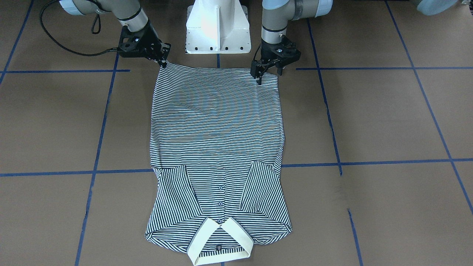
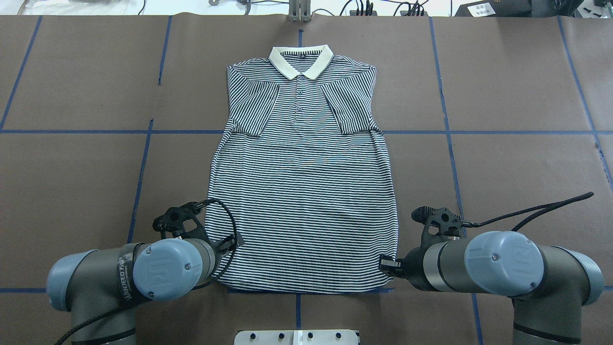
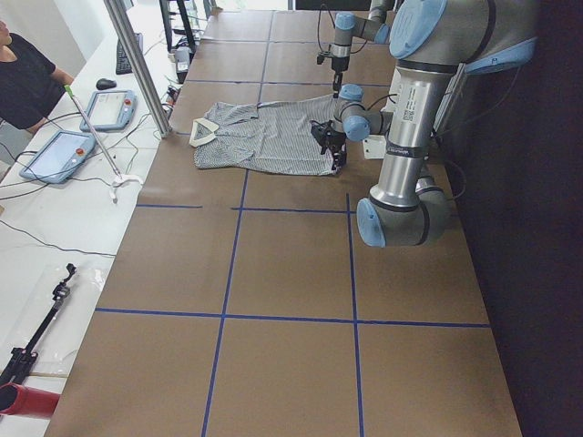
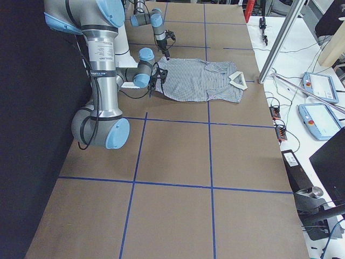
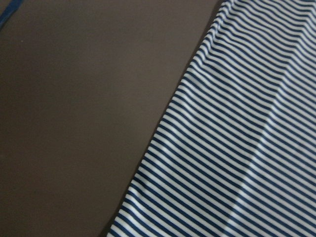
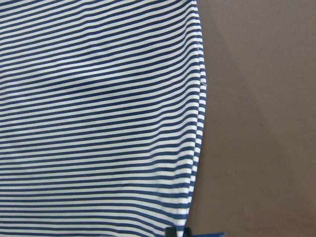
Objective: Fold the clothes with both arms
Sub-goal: 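Grasp the hem corners nearest the robot with both grippers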
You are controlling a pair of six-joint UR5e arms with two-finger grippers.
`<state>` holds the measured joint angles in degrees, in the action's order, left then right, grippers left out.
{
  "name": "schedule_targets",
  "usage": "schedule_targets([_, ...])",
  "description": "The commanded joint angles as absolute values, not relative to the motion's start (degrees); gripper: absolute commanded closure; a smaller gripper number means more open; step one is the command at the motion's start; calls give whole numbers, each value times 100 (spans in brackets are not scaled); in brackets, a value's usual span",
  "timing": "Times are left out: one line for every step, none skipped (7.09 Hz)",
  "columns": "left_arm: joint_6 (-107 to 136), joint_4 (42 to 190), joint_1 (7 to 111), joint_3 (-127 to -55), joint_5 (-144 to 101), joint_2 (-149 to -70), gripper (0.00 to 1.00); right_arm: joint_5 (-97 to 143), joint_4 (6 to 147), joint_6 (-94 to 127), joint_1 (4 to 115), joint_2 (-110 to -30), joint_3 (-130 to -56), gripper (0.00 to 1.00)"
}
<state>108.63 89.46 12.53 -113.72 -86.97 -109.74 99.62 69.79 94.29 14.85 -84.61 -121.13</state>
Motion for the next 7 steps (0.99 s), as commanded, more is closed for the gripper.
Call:
schedule_targets([10942, 8938, 1195, -11382, -8675, -10820, 0, 9976, 6979, 9404, 1538, -8455, -12111, 100])
schedule_targets([10942, 8938, 1178, -11382, -8684, -10811, 0, 9967, 6979, 9404, 1538, -8446, -12111, 100])
schedule_targets([10951, 8930, 1108, -11373, -8675, -10802, 0, 9967, 6979, 9404, 1538, -8446, -12120, 100])
schedule_targets([11003, 8921, 1029, -11373, -8684, -10810, 0, 9967, 6979, 9404, 1538, -8429, -12111, 100])
schedule_targets([11091, 8912, 976, -11373, -8675, -10802, 1, 9958, 6979, 9404, 1538, -8429, -12103, 100])
schedule_targets([11179, 8912, 967, -11364, -8675, -10802, 11, 9958, 6979, 9404, 1538, -8437, -12103, 100])
schedule_targets([11197, 8816, 967, -11373, -8675, -10810, 30, 9967, 6979, 9404, 1538, -8437, -12103, 100])
